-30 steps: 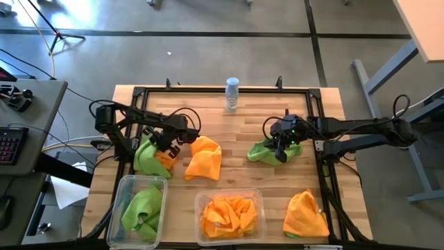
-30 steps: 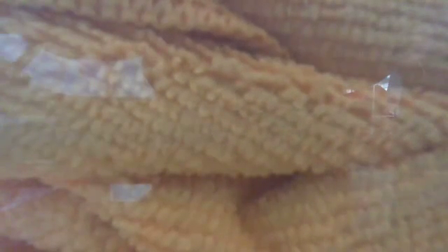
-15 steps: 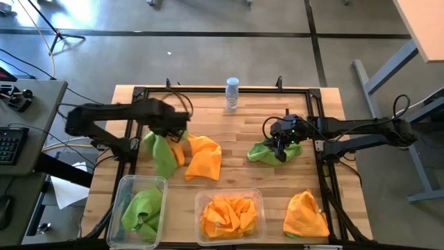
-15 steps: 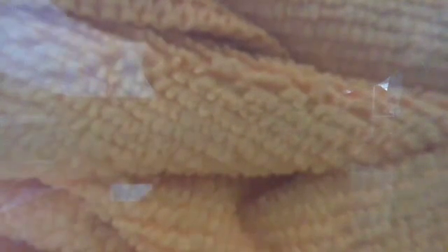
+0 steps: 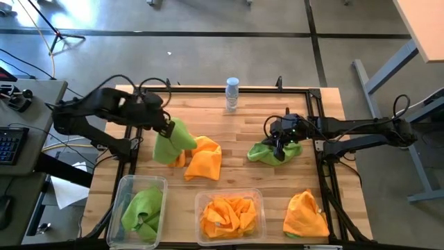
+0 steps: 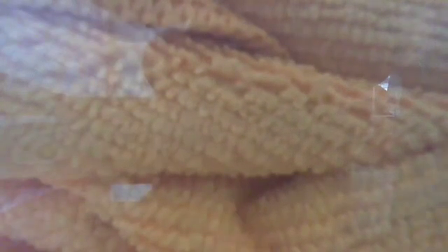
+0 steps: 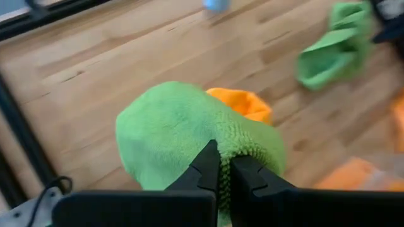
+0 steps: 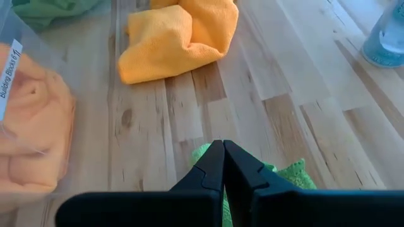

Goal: Sort microfiber towel by color & place in baskets
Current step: Put the green microfiber towel into the left transparent bin

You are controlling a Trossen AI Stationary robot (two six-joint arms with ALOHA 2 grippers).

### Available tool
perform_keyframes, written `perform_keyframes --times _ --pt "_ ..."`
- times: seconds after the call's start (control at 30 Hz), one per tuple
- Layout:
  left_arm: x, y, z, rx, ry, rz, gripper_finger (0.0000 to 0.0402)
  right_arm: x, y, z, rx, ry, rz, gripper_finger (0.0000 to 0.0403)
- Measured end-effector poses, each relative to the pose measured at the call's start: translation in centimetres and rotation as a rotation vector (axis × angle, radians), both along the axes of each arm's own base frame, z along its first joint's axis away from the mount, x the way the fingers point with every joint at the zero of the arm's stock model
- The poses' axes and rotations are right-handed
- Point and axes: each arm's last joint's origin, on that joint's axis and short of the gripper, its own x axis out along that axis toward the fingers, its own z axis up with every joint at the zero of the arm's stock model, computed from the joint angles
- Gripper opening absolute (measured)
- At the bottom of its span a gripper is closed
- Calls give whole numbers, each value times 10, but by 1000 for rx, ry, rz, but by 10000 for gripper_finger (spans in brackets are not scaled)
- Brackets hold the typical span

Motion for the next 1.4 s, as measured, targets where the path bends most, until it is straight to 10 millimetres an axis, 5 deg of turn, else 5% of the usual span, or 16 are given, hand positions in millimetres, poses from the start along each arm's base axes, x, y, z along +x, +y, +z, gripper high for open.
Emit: perform_keyframes --times 0.33,0.5,0.73,0.97,1.23,1.4 --pt "-19 -22 47 -143 -208 -121 0 0 0 0 7 0 -4 0" --pt "-28 -40 55 -288 -240 -175 0 0 0 0 47 -1 -37 0" --pt "-28 -82 48 -443 -171 -229 0 0 1 0 118 -1 -95 0" --pt "-29 -145 30 -573 0 -241 0 0 1 0 194 0 -159 0" --pt "-56 -216 4 -688 260 -141 0 1 7 0 215 2 -160 0" --pt "-68 -240 -8 -684 367 -123 0 1 13 0 194 0 -188 0"
